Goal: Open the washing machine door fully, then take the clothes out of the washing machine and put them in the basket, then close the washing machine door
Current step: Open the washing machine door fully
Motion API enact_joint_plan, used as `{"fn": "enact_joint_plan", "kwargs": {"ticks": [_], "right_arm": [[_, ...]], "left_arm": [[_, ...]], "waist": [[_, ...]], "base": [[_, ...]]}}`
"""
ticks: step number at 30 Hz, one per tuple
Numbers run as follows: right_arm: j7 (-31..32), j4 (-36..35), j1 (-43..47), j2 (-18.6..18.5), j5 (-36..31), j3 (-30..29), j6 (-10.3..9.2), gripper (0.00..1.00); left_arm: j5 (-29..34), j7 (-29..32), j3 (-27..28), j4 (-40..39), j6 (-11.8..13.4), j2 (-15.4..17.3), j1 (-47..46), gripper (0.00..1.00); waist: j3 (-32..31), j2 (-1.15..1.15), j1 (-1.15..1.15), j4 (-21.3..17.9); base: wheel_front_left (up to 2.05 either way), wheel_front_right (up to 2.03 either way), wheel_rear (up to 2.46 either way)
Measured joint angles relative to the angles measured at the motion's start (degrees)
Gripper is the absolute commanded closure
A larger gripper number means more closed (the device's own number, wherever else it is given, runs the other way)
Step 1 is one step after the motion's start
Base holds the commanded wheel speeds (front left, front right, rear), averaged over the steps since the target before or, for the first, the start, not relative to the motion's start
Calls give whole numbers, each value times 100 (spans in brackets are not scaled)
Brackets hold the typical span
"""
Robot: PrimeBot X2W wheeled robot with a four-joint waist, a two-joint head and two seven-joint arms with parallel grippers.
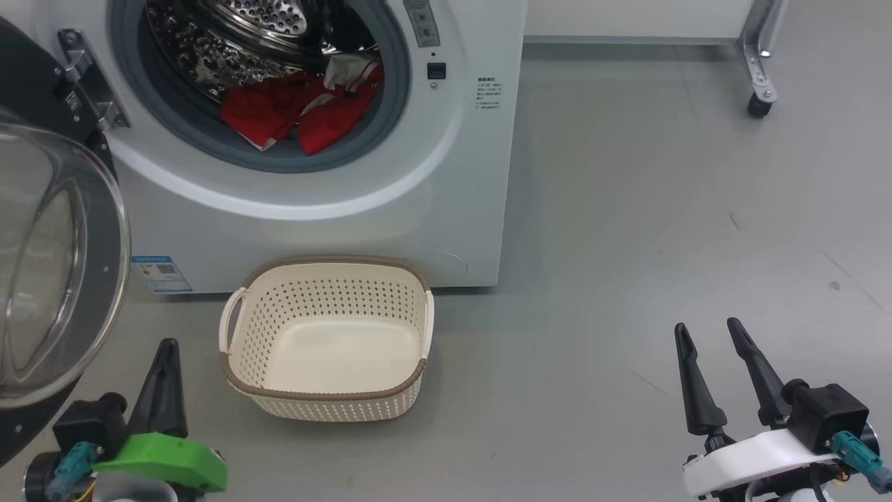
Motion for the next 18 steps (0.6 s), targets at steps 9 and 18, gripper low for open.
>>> {"fn": "enact_joint_plan", "kwargs": {"ticks": [9, 18], "right_arm": [[-9, -34, 35, -3, 0, -126, -4, 0], [-51, -65, 51, -4, -10, -167, -9, 0]], "left_arm": [[44, 0, -324, -327, -82, -70, 239, 17], [87, 0, -391, -556, -108, -94, 356, 0]], "waist": [[-52, 0, 0, -303], [-7, 0, 0, -350]], "base": [[0, 0, 0], [0, 0, 0]]}}
